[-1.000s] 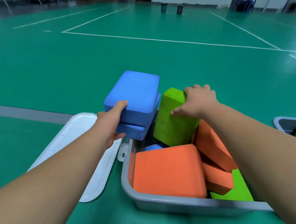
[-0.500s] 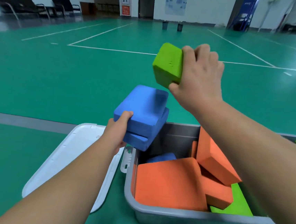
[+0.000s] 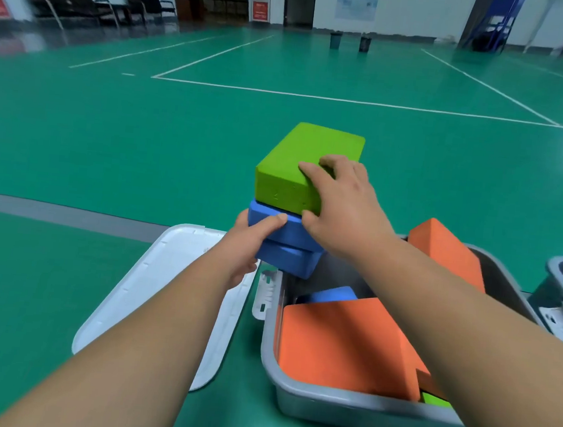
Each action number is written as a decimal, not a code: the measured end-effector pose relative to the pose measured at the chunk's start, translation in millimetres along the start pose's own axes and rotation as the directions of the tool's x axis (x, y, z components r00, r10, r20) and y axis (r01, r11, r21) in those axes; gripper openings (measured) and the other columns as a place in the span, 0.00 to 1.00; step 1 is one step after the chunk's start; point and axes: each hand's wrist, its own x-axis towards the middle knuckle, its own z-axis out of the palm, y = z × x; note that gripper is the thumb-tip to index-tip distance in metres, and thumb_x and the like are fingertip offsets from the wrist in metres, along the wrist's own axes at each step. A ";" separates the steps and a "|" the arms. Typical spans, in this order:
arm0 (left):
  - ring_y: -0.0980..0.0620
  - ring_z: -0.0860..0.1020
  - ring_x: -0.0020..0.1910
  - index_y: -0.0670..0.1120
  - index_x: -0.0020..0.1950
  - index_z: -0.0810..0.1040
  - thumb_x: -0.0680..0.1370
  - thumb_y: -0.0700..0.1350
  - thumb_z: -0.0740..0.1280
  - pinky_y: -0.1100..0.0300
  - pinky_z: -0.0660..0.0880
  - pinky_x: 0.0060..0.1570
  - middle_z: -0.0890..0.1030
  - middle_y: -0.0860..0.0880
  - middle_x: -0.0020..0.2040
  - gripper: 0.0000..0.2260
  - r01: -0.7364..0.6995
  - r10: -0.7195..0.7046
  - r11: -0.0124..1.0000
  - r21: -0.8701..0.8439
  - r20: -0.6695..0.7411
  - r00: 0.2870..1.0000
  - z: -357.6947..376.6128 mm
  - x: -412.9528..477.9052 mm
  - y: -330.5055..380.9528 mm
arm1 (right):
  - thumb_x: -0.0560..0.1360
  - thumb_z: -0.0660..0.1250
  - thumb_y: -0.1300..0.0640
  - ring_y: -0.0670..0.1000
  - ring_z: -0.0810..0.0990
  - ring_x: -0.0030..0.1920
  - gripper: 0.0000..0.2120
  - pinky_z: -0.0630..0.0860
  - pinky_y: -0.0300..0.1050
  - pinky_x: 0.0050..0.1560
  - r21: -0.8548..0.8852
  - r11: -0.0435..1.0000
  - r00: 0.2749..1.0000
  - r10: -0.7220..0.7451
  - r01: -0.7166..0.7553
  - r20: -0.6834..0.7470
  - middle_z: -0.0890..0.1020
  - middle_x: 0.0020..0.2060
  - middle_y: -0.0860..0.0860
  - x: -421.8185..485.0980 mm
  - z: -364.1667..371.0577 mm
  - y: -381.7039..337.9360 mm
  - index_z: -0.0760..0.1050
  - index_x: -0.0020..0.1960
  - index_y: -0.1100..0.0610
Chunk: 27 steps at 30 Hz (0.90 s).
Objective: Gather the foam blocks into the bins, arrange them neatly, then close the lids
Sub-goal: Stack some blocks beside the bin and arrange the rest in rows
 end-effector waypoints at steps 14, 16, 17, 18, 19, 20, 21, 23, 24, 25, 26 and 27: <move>0.45 0.80 0.58 0.59 0.78 0.62 0.73 0.44 0.79 0.49 0.77 0.60 0.81 0.51 0.62 0.40 -0.233 0.314 0.798 0.556 -0.053 0.948 -22.3 22.2 4.5 | 0.68 0.79 0.42 0.56 0.82 0.56 0.62 0.76 0.47 0.55 0.402 0.754 0.836 0.351 -0.520 0.423 0.81 0.63 0.50 -25.3 18.3 12.5 0.34 0.82 0.40; 0.43 0.79 0.59 0.55 0.78 0.62 0.74 0.47 0.79 0.49 0.77 0.59 0.80 0.48 0.63 0.39 -0.219 0.323 0.752 0.622 -0.057 0.945 -20.3 24.8 7.9 | 0.72 0.77 0.45 0.57 0.81 0.57 0.60 0.74 0.47 0.52 0.335 0.818 0.850 0.313 -0.468 0.424 0.80 0.64 0.54 -26.3 18.8 8.7 0.32 0.83 0.44; 0.43 0.79 0.59 0.53 0.78 0.62 0.74 0.47 0.79 0.49 0.77 0.59 0.80 0.47 0.64 0.38 -0.217 0.328 0.735 0.643 -0.056 0.943 -19.9 25.8 8.5 | 0.72 0.76 0.46 0.58 0.81 0.56 0.59 0.75 0.49 0.52 0.319 0.835 0.858 0.299 -0.447 0.419 0.81 0.62 0.57 -27.3 19.3 6.9 0.32 0.83 0.44; 0.42 0.79 0.59 0.53 0.78 0.62 0.74 0.47 0.79 0.49 0.77 0.58 0.80 0.47 0.64 0.38 -0.214 0.330 0.726 0.653 -0.057 0.942 -19.8 26.4 8.6 | 0.73 0.76 0.47 0.58 0.81 0.54 0.58 0.76 0.50 0.52 0.318 0.843 0.866 0.292 -0.434 0.407 0.81 0.60 0.57 -28.2 20.5 5.8 0.33 0.83 0.45; 0.42 0.79 0.58 0.52 0.78 0.62 0.74 0.48 0.79 0.49 0.77 0.58 0.80 0.47 0.64 0.38 -0.213 0.333 0.722 0.658 -0.060 0.941 -19.9 26.6 8.1 | 0.73 0.75 0.48 0.58 0.81 0.52 0.57 0.76 0.50 0.51 0.316 0.846 0.870 0.296 -0.430 0.393 0.82 0.58 0.57 -28.9 23.2 6.3 0.36 0.83 0.45; 0.42 0.79 0.58 0.52 0.77 0.63 0.74 0.48 0.79 0.49 0.77 0.57 0.80 0.47 0.63 0.37 -0.215 0.338 0.718 0.662 -0.062 0.939 -20.7 26.5 7.4 | 0.72 0.75 0.49 0.58 0.81 0.52 0.55 0.76 0.49 0.50 0.322 0.840 0.872 0.307 -0.436 0.380 0.82 0.57 0.55 -29.3 26.0 7.1 0.39 0.84 0.46; 0.42 0.79 0.57 0.52 0.76 0.63 0.73 0.48 0.79 0.48 0.77 0.57 0.80 0.47 0.63 0.37 -0.218 0.347 0.713 0.666 -0.064 0.936 -21.1 27.0 6.4 | 0.72 0.75 0.50 0.57 0.81 0.53 0.52 0.75 0.48 0.49 0.331 0.825 0.866 0.332 -0.458 0.373 0.82 0.57 0.54 -29.2 29.5 8.3 0.44 0.84 0.49; 0.42 0.80 0.57 0.53 0.76 0.62 0.72 0.48 0.80 0.47 0.78 0.56 0.80 0.47 0.61 0.39 -0.233 0.370 0.710 0.665 -0.072 0.926 -22.1 27.5 5.9 | 0.71 0.76 0.50 0.57 0.81 0.54 0.40 0.72 0.47 0.46 0.349 0.778 0.840 0.402 -0.523 0.364 0.82 0.55 0.52 -27.9 34.1 10.7 0.59 0.75 0.53; 0.42 0.80 0.57 0.54 0.79 0.58 0.71 0.47 0.81 0.48 0.78 0.56 0.80 0.48 0.61 0.43 -0.241 0.377 0.722 0.648 -0.078 0.923 -22.9 27.2 6.1 | 0.70 0.77 0.49 0.57 0.81 0.54 0.33 0.70 0.47 0.44 0.345 0.758 0.823 0.432 -0.553 0.368 0.83 0.55 0.52 -27.3 35.2 11.2 0.64 0.68 0.54; 0.44 0.80 0.57 0.55 0.82 0.52 0.70 0.46 0.82 0.49 0.78 0.56 0.80 0.49 0.62 0.50 -0.247 0.376 0.745 0.620 -0.083 0.923 -24.0 27.0 6.4 | 0.70 0.77 0.48 0.57 0.81 0.54 0.28 0.70 0.47 0.44 0.333 0.753 0.812 0.448 -0.568 0.373 0.83 0.54 0.52 -26.6 36.6 11.9 0.68 0.63 0.55; 0.46 0.79 0.59 0.56 0.84 0.44 0.69 0.45 0.83 0.51 0.76 0.57 0.78 0.50 0.65 0.58 -0.252 0.370 0.769 0.587 -0.087 0.925 -25.1 26.3 7.2 | 0.70 0.77 0.46 0.56 0.81 0.54 0.26 0.70 0.47 0.44 0.323 0.759 0.812 0.446 -0.566 0.376 0.83 0.54 0.53 -26.1 37.1 12.3 0.70 0.60 0.55; 0.48 0.78 0.61 0.57 0.84 0.38 0.68 0.43 0.84 0.53 0.75 0.58 0.76 0.52 0.69 0.62 -0.259 0.367 0.790 0.556 -0.091 0.926 -25.8 25.2 8.5 | 0.70 0.77 0.45 0.56 0.80 0.54 0.25 0.70 0.47 0.45 0.314 0.769 0.817 0.438 -0.557 0.376 0.83 0.54 0.52 -25.4 37.8 12.8 0.72 0.59 0.55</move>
